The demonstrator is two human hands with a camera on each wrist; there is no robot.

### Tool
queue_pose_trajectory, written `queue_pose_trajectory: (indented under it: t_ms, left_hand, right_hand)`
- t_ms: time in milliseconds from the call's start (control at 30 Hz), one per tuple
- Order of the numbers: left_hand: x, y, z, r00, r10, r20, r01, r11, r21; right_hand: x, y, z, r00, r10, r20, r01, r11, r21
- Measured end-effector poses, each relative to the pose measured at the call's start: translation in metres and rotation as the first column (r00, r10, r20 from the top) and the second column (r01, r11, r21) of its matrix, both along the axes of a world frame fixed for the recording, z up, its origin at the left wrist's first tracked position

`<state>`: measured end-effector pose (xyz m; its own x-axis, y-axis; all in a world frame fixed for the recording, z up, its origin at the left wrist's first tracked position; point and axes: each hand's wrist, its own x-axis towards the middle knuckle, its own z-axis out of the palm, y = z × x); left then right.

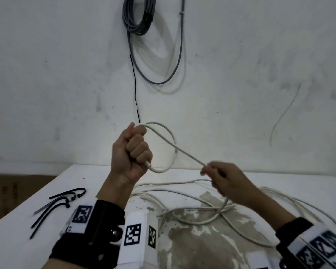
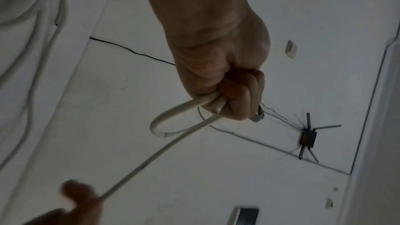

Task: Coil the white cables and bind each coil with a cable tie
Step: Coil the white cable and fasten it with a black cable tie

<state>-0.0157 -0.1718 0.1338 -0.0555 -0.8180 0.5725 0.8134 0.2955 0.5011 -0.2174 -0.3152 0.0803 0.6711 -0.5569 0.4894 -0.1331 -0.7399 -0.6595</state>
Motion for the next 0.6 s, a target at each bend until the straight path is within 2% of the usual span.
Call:
queue_pose_trajectory:
  t_ms: [67, 167, 233, 267, 333, 400, 433, 500, 567, 600]
  left_hand:
    - [0.010, 0.008, 0.005, 0.996, 0.079, -0.048, -0.078, 0.997, 0.018]
    - [0.028, 0.022, 0.015, 0.983, 0.121, -0.141, -0.119, 0.993, 0.024]
    - [0.043, 0.025, 0.019, 0.972, 0.154, -0.175, -0.152, 0.988, 0.025]
    - [0.049, 0.026, 0.020, 0.972, 0.173, -0.162, -0.170, 0.985, 0.029]
    - [0.051, 0.023, 0.022, 0.977, 0.186, -0.107, -0.184, 0.983, 0.026]
    - [0.040, 0.014, 0.022, 0.981, 0.179, -0.077, -0.180, 0.984, -0.009]
    - [0.030, 0.008, 0.020, 0.970, 0.235, -0.055, -0.237, 0.972, -0.013]
    - [0.010, 0.001, 0.019, 0.872, 0.487, 0.058, -0.490, 0.869, 0.066]
    - [-0.005, -0.007, 0.017, 0.712, 0.654, 0.257, -0.683, 0.729, 0.037]
    - [-0.010, -0.012, 0.013, 0.607, 0.693, 0.389, -0.747, 0.664, -0.019]
  right_hand:
    - [-0.004, 0.002, -0.022, 0.999, 0.006, -0.053, 0.002, 0.989, 0.151]
    - [-0.022, -0.006, -0.051, 0.989, 0.008, -0.146, 0.020, 0.982, 0.186]
    - [-0.033, -0.013, -0.060, 0.988, -0.017, -0.156, 0.049, 0.979, 0.199]
    - [-0.036, -0.015, -0.061, 0.986, -0.056, -0.158, 0.081, 0.985, 0.154]
    - [-0.033, -0.014, -0.055, 0.982, -0.132, -0.138, 0.128, 0.991, -0.032]
    - [-0.020, -0.004, -0.042, 0.984, -0.131, -0.124, 0.100, 0.968, -0.228]
    - [-0.014, 0.002, -0.035, 0.983, -0.112, -0.144, 0.061, 0.947, -0.316]
    - [-0.005, 0.014, -0.024, 0.979, -0.063, -0.194, -0.037, 0.879, -0.476]
    - [0.002, 0.027, -0.013, 0.979, -0.020, -0.203, -0.104, 0.808, -0.580]
    - [0.004, 0.032, -0.006, 0.983, 0.005, -0.186, -0.117, 0.794, -0.597]
